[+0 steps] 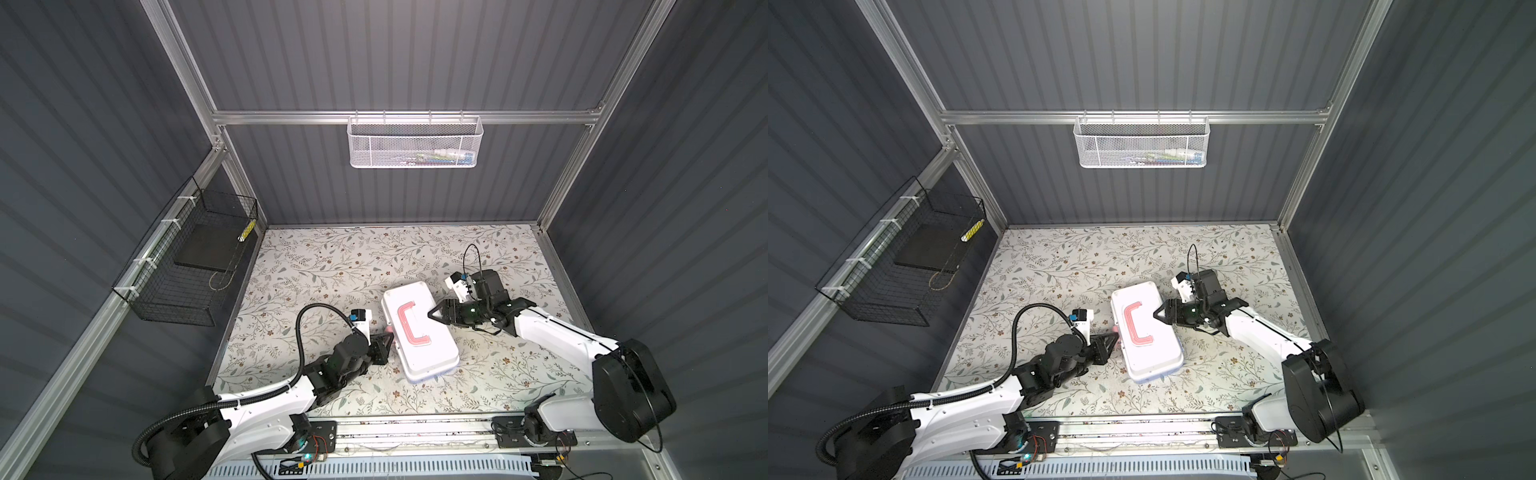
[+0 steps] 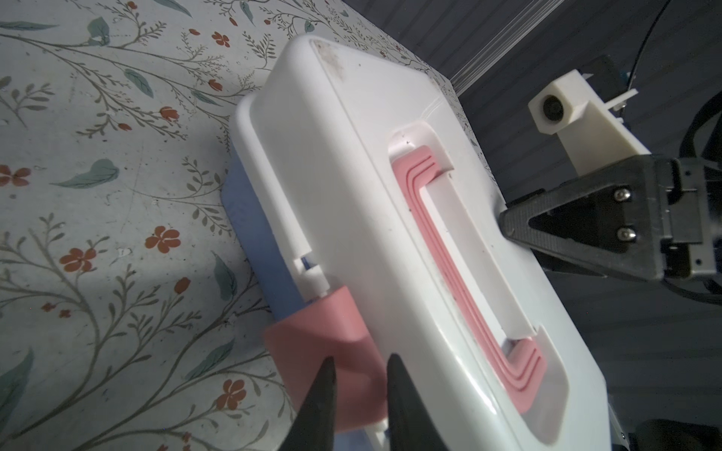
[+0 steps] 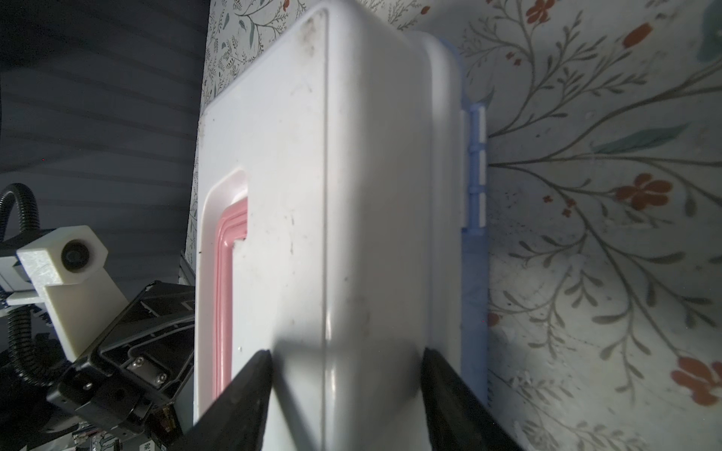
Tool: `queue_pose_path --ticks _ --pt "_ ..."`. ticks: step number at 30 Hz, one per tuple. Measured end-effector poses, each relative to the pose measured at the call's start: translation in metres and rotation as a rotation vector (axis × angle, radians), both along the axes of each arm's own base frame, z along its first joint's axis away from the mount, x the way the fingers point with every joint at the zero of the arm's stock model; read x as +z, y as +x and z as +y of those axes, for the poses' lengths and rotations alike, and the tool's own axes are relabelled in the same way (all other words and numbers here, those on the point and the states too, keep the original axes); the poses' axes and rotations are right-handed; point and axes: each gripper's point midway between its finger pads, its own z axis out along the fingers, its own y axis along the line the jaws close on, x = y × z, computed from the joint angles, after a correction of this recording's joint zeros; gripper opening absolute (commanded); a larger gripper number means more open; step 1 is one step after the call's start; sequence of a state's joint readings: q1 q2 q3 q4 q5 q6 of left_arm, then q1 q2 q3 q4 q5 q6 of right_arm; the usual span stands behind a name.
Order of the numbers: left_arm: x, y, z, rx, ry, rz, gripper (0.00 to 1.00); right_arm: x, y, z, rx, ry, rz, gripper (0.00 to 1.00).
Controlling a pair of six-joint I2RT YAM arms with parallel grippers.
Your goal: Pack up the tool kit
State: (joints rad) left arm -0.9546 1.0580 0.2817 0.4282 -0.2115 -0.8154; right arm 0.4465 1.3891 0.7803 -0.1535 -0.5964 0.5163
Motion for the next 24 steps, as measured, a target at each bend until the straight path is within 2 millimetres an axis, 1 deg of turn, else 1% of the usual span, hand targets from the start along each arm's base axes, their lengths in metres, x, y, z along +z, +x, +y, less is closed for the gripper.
queue_pose_path --ticks 6,12,20,24 --pt "-0.0047 -0.0005 -0.0006 -0.004 0.012 0.01 0.2 -0.0005 0.001 0.005 0.017 0.018 -0.003 0.62" --pt "-0.0033 0.0005 -0.0018 -0.005 0.012 0.007 0.18 -0.0001 0.0006 0.0062 0.021 0.022 -0.003 0.62" --pt "-0.003 0.0017 -0.002 -0.005 0.036 0.009 0.18 -0.0002 0.0006 0.0061 0.021 0.022 -0.003 0.61" --pt "0.0017 0.0024 0.0032 0.009 0.071 0.01 0.18 -0.0002 0.0007 0.0054 0.019 0.018 -0.004 0.61"
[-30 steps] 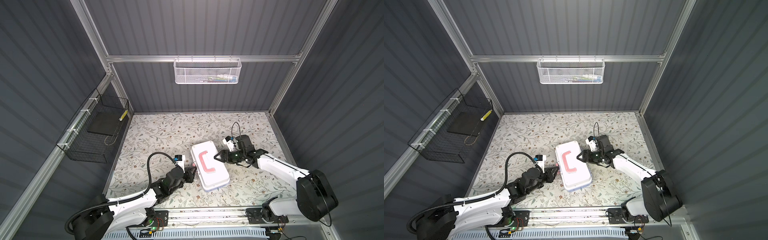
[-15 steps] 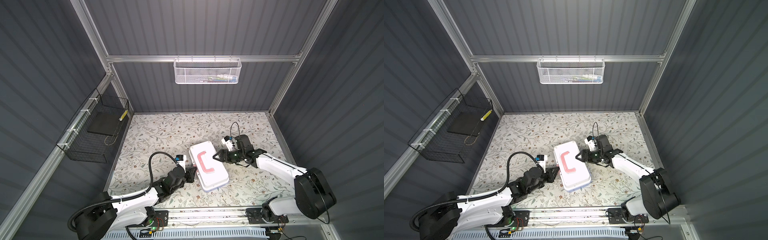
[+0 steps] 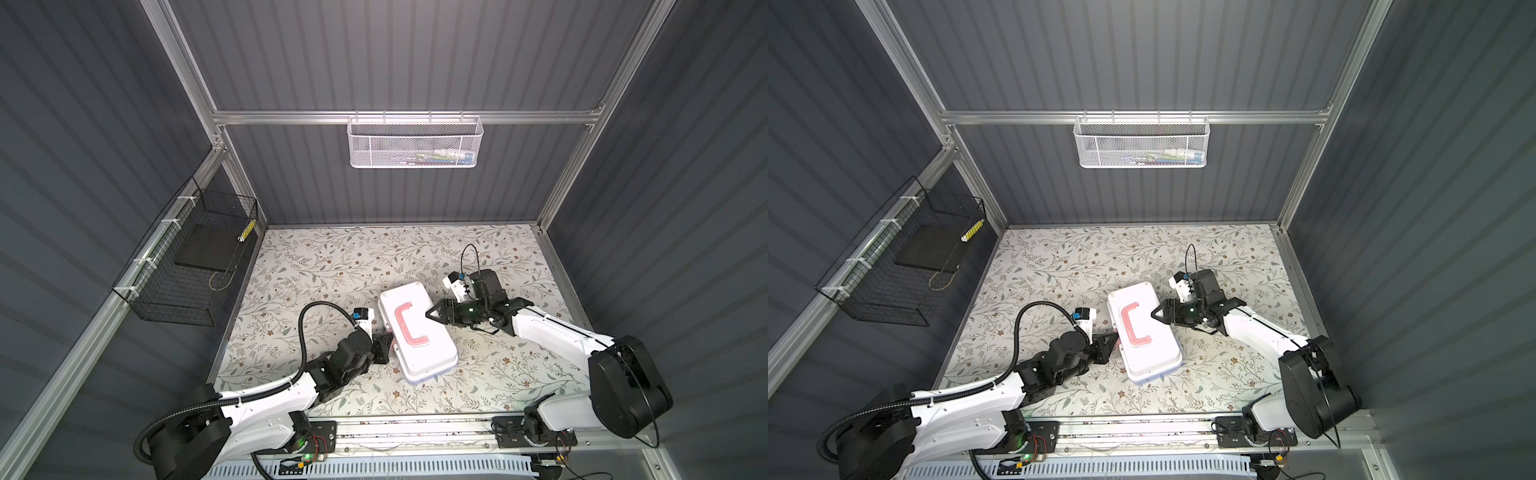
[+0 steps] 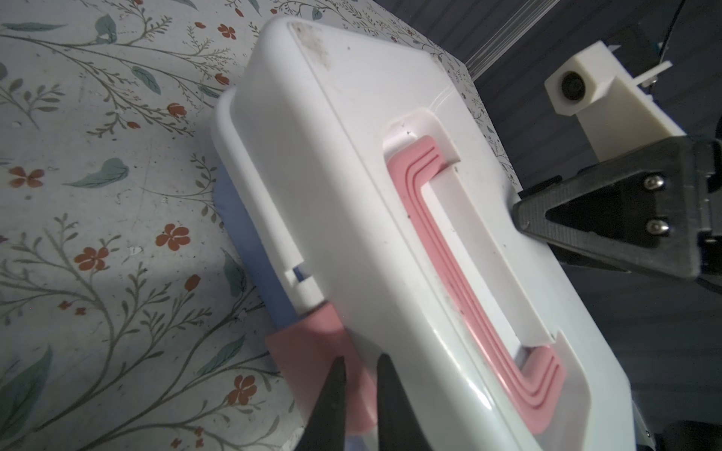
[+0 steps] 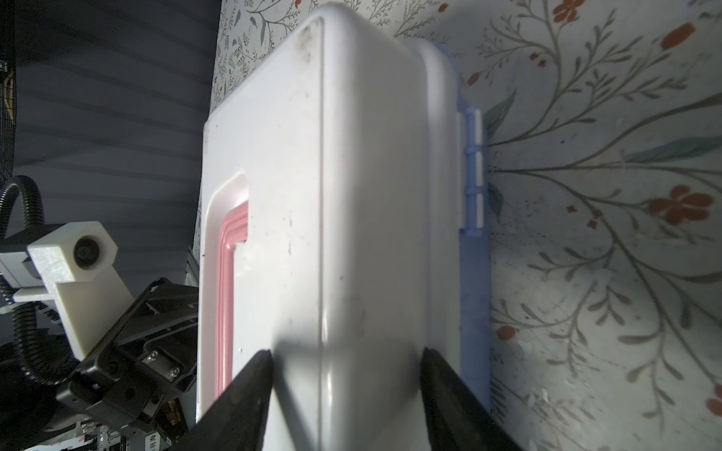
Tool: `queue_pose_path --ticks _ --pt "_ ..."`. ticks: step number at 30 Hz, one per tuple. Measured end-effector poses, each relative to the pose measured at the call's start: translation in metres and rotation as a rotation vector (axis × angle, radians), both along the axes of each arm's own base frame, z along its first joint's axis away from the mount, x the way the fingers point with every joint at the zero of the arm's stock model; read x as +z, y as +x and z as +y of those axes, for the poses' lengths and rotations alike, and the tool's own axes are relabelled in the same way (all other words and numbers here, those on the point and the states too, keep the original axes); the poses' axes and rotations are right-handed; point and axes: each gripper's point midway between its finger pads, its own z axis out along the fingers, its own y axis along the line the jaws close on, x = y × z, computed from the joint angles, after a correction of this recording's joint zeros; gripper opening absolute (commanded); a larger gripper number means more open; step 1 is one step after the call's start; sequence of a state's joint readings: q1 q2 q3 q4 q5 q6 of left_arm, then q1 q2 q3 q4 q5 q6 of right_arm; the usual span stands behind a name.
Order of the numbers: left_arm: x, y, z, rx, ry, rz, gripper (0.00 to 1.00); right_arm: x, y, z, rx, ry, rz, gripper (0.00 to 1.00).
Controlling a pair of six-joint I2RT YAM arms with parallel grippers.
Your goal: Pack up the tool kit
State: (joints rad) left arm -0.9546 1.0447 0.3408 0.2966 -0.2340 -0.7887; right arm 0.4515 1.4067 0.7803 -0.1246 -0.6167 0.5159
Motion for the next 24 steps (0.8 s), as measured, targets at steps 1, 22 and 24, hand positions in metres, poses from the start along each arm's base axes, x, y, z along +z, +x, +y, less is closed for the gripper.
queue_pose_path --ticks 1,22,24 --pt "0.003 0.0 0.003 0.009 0.008 -0.004 0.17 0.0 0.0 0.0 -0.001 -0.002 -0.001 0.61" --pt "-0.044 -0.006 0.028 0.03 0.26 0.089 0.0 0.006 -0.012 -0.006 0.01 -0.037 -0.007 0.58" --pt "-0.05 -0.005 0.021 0.01 0.271 0.104 0.0 0.006 -0.012 -0.006 0.01 -0.036 -0.009 0.58"
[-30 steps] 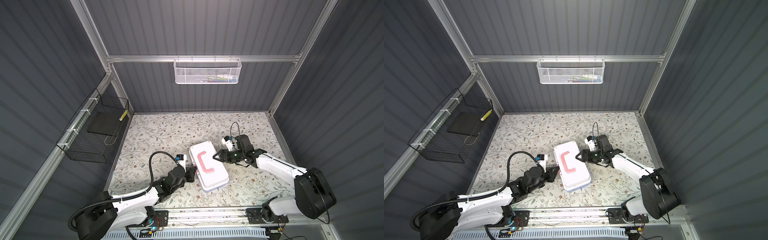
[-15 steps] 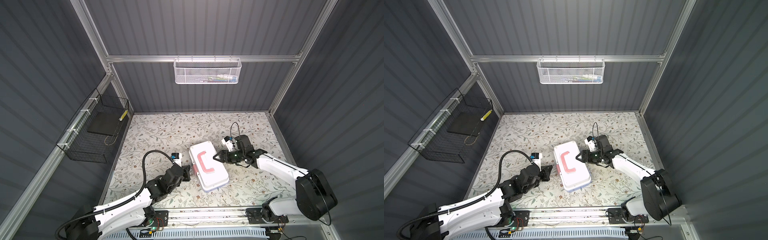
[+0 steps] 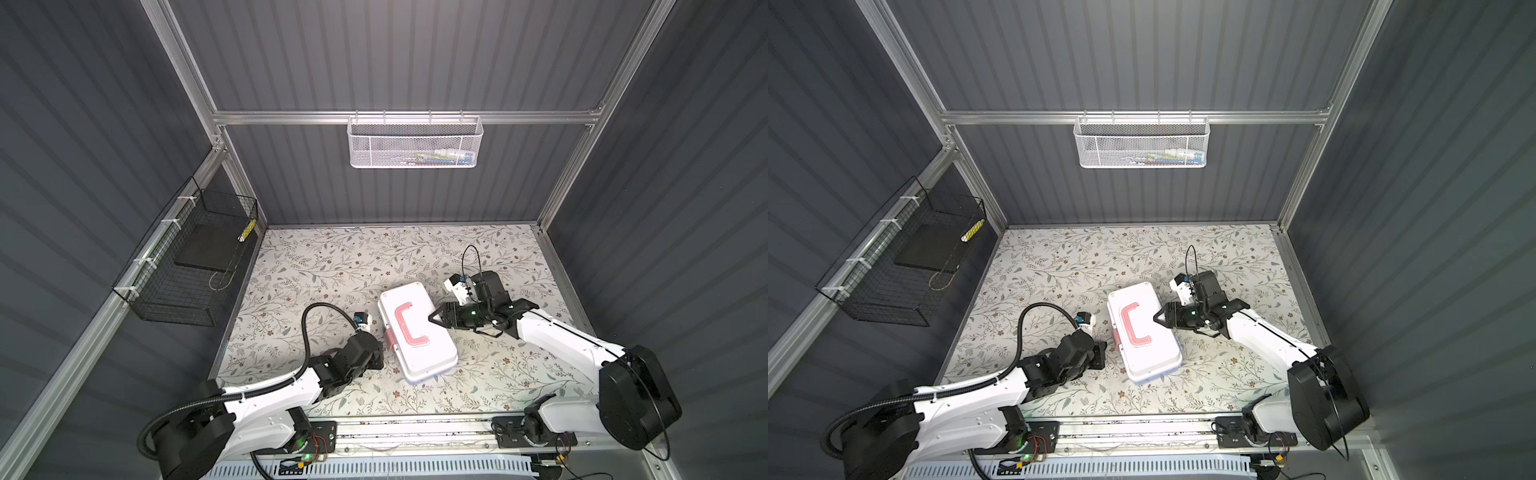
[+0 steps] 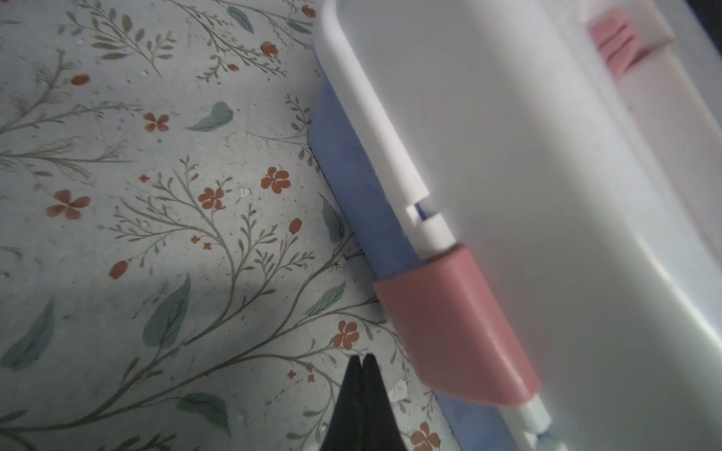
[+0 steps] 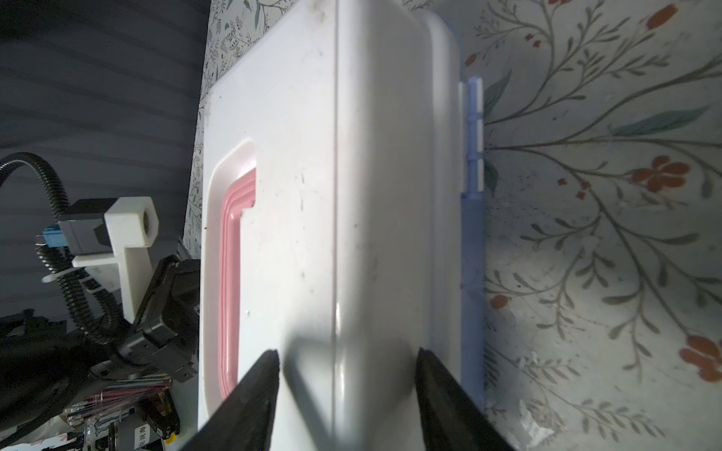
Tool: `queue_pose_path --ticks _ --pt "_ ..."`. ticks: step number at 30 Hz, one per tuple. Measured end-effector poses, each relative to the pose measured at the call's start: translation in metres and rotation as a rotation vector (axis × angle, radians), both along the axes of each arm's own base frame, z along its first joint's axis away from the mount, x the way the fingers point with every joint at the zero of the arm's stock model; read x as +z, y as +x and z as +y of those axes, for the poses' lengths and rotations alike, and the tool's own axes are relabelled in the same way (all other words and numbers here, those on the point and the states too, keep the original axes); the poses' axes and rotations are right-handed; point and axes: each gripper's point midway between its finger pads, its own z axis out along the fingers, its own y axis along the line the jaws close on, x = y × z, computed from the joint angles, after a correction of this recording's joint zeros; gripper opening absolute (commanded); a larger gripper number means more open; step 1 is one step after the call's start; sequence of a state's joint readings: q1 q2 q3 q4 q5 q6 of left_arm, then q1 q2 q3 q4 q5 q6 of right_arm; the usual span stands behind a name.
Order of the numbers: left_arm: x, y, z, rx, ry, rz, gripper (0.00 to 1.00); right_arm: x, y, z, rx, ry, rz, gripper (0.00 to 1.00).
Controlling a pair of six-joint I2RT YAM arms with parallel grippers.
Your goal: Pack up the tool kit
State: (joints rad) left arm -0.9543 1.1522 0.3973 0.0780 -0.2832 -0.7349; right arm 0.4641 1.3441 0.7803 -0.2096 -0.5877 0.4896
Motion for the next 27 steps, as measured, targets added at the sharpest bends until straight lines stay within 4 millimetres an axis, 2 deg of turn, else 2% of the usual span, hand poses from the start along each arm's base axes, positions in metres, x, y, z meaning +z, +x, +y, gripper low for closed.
queue_pose_path --ticks 4,18,27 --pt "-0.001 0.004 -0.013 -0.025 -0.003 0.011 0.0 -0.001 -0.001 -0.001 0.0 0.001 -0.001 0.58" --pt "-0.015 0.012 -0.027 -0.066 0.068 0.047 0.0 -0.004 0.001 0.001 -0.023 0.041 -0.006 0.56" --pt "-0.014 0.02 -0.024 -0.072 0.13 0.049 0.0 -0.003 0.005 -0.004 -0.067 0.037 -0.04 0.56"
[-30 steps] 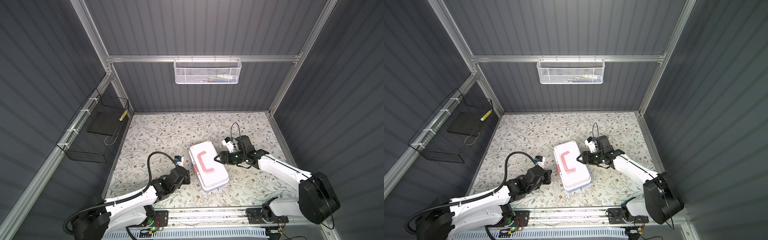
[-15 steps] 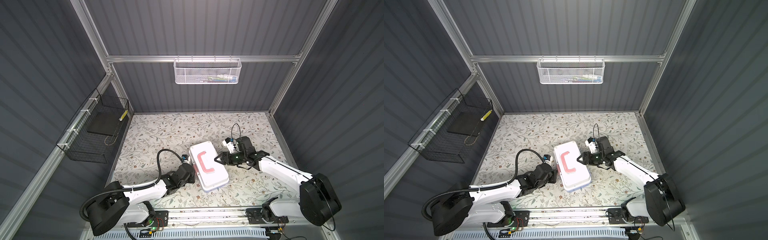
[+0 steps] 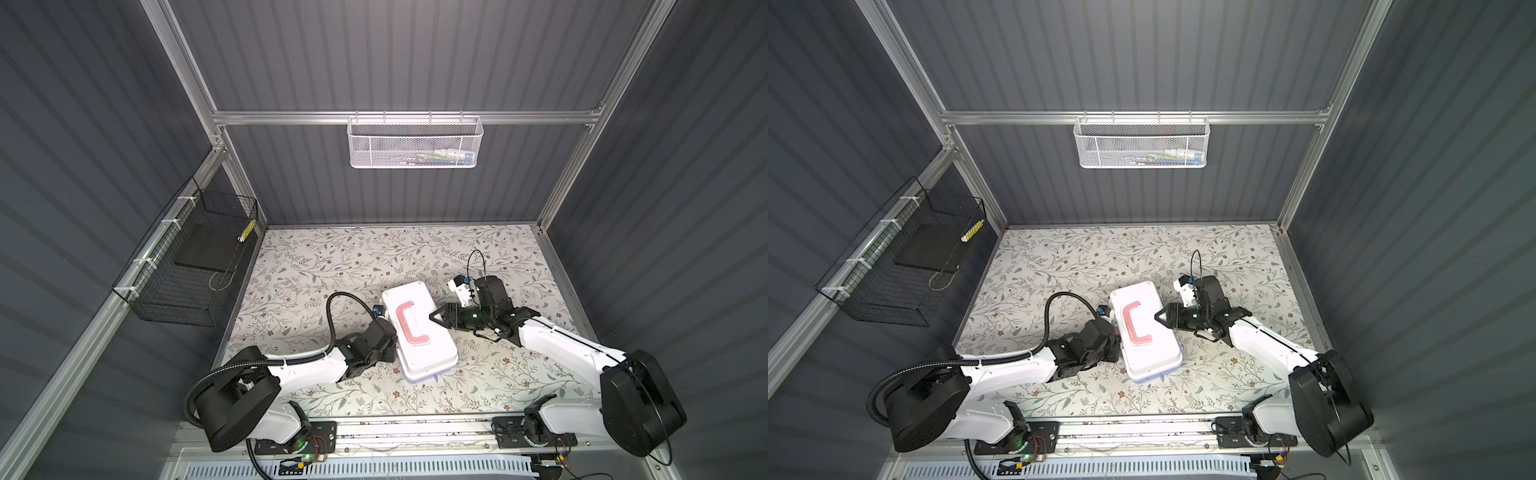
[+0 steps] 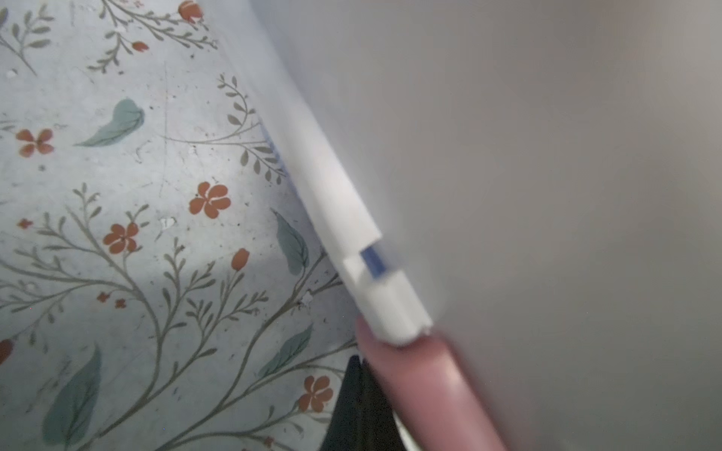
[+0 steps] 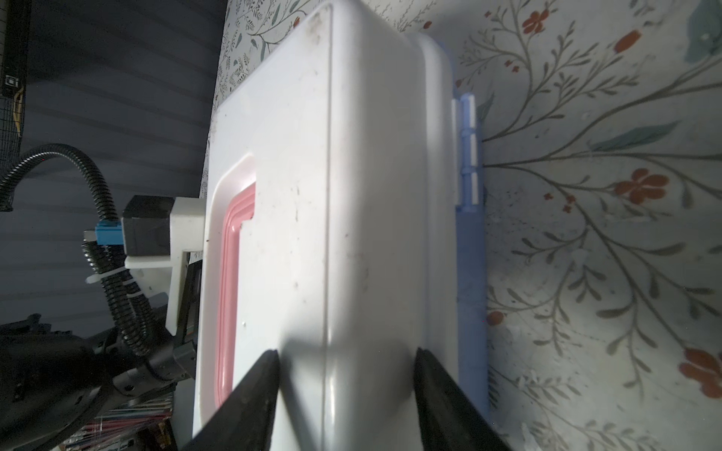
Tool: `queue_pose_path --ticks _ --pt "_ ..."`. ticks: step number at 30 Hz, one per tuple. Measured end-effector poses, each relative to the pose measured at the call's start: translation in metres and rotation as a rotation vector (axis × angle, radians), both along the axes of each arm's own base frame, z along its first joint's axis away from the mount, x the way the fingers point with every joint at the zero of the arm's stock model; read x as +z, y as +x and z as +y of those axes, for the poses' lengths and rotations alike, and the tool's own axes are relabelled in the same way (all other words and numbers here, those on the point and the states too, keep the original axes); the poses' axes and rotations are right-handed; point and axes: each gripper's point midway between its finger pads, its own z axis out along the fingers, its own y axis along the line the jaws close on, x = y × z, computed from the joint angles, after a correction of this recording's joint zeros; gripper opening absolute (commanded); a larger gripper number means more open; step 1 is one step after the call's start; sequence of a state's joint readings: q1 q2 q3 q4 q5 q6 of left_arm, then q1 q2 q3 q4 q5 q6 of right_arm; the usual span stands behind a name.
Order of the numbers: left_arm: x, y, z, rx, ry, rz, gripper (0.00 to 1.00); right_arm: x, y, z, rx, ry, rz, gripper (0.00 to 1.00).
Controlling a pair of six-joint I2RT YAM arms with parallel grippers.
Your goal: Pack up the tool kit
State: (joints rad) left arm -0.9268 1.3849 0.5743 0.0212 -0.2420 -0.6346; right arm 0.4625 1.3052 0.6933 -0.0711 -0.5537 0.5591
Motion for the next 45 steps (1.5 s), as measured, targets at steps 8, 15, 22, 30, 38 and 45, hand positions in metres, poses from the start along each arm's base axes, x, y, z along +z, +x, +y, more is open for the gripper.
queue_pose_path --ticks 8,15,22,30,38,45 --pt "0.103 0.066 0.112 0.315 0.026 -0.269 0.82 0.039 0.021 -0.073 -0.22 -0.057 -0.136 0.59" --pt "0.142 0.081 0.244 0.679 0.246 -0.473 1.0 0.067 0.033 -0.189 -0.655 -0.26 -0.403 0.77" --pt "0.073 0.105 0.284 0.698 0.481 -0.418 1.0 0.01 0.013 -0.266 -0.959 -0.569 -0.467 0.82" --pt "0.017 0.135 0.272 0.562 0.477 -0.435 1.0 -0.011 0.025 -0.293 -1.013 -0.77 -0.643 0.84" --pt "-0.01 0.164 0.247 0.395 0.317 -0.468 1.0 -0.011 0.067 -0.267 -0.871 -0.728 -0.775 0.91" --pt "0.01 0.187 0.243 0.377 0.267 -0.515 1.0 -0.012 0.095 -0.266 -0.848 -0.734 -0.81 0.99"
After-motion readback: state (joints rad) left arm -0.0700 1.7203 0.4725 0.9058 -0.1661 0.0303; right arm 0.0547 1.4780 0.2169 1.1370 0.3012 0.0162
